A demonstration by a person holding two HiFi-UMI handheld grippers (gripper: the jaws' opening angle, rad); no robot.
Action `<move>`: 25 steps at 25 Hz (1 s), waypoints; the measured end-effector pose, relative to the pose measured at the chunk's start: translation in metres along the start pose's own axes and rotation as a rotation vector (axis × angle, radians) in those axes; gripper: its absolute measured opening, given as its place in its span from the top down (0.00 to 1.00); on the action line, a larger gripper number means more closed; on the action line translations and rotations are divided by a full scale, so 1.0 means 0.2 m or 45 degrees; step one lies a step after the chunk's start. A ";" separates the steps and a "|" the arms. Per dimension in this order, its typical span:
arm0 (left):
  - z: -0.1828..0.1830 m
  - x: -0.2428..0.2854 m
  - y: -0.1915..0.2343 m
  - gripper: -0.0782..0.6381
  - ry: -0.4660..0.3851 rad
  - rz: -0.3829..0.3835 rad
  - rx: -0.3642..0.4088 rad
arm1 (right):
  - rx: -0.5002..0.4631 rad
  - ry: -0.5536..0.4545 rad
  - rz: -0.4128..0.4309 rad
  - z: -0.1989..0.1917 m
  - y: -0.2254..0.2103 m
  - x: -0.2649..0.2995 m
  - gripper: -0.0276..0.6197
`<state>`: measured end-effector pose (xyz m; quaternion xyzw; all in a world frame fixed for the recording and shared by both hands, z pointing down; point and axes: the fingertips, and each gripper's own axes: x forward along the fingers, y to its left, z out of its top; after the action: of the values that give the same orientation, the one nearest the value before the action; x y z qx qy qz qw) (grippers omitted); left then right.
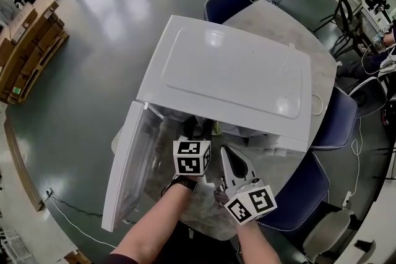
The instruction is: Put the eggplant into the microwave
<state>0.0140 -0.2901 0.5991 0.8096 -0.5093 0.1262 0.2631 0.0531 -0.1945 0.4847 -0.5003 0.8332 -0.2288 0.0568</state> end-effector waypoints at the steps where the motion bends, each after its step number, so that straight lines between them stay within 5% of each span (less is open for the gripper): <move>1: 0.01 0.00 0.01 0.71 -0.019 0.006 0.021 | 0.001 0.002 0.000 0.00 0.00 0.00 0.95; 4: 0.01 0.02 0.04 0.62 -0.043 0.008 0.043 | 0.004 0.001 0.004 0.00 0.00 -0.01 0.95; 21: 0.04 -0.15 -0.01 0.62 -0.217 0.031 0.239 | 0.009 0.011 -0.002 0.03 0.03 -0.03 0.95; 25: -0.06 -0.18 -0.13 0.88 -0.163 -0.035 0.271 | 0.010 -0.003 -0.029 0.07 0.01 -0.07 0.95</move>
<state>0.0217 -0.2470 0.5840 0.8463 -0.4976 0.1240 0.1443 0.0633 -0.1864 0.4706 -0.5099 0.8264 -0.2321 0.0569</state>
